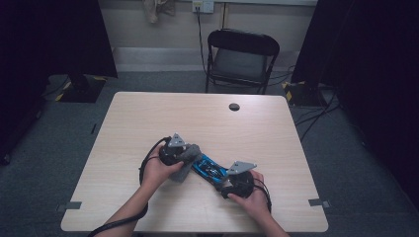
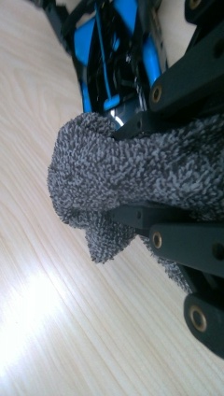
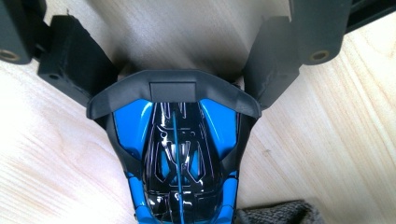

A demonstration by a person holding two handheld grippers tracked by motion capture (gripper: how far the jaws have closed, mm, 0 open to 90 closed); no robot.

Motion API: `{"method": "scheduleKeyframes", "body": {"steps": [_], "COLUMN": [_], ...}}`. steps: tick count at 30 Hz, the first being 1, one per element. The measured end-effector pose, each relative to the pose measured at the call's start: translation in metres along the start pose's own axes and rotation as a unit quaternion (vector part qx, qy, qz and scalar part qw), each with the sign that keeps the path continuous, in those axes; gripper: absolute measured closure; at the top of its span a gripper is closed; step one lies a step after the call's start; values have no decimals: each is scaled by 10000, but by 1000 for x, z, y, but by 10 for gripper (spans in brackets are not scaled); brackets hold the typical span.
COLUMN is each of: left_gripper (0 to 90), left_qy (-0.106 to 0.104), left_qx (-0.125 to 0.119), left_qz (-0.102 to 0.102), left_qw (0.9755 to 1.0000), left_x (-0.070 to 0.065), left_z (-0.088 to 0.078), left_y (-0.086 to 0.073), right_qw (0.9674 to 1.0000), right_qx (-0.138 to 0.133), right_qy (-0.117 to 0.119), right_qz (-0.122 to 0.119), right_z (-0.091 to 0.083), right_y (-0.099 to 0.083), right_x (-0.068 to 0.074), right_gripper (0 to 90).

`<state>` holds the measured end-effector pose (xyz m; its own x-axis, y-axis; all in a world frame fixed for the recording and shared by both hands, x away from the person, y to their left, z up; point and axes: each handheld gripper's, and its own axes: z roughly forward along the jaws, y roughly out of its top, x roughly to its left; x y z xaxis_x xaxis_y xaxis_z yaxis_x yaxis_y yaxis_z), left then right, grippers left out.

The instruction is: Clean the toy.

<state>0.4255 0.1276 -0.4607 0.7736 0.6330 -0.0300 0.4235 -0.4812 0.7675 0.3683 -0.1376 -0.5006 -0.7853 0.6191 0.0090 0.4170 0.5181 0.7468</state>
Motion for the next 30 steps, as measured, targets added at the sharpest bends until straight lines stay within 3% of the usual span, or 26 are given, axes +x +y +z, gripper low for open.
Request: {"method": "scheduleKeyframes", "body": {"steps": [9,14,18,21,24,26,30], "left_gripper": [668,667,667,667,667,667,667], "left_qy": [-310,-396,-444,-493,-595,-653,-825], "left_qx": [-146,-118,-118,-84,-116,-80,13], "left_qz": [193,286,313,453,414,478,588], "left_qw": [9992,9987,9985,9977,9973,9967,9949], "left_x": [-20,-30,-34,-40,-44,-48,-61], "left_z": [-15,-16,-17,-22,-25,-25,-19], "left_y": [2,-3,-6,-7,-9,-11,-16], "right_qw": [10000,9997,9998,9998,9999,9999,9980], "right_qx": [24,256,172,87,41,-46,-268], "right_qy": [56,53,130,159,147,108,176], "right_qz": [-62,-31,-32,-2,-9,34,536], "right_z": [0,-1,-4,-13,-21,-29,-38], "right_y": [1,4,6,14,20,25,34], "right_x": [-2,-4,-4,-6,-8,-11,-29], "right_gripper": [247,198,179,177,176,176,205]}}
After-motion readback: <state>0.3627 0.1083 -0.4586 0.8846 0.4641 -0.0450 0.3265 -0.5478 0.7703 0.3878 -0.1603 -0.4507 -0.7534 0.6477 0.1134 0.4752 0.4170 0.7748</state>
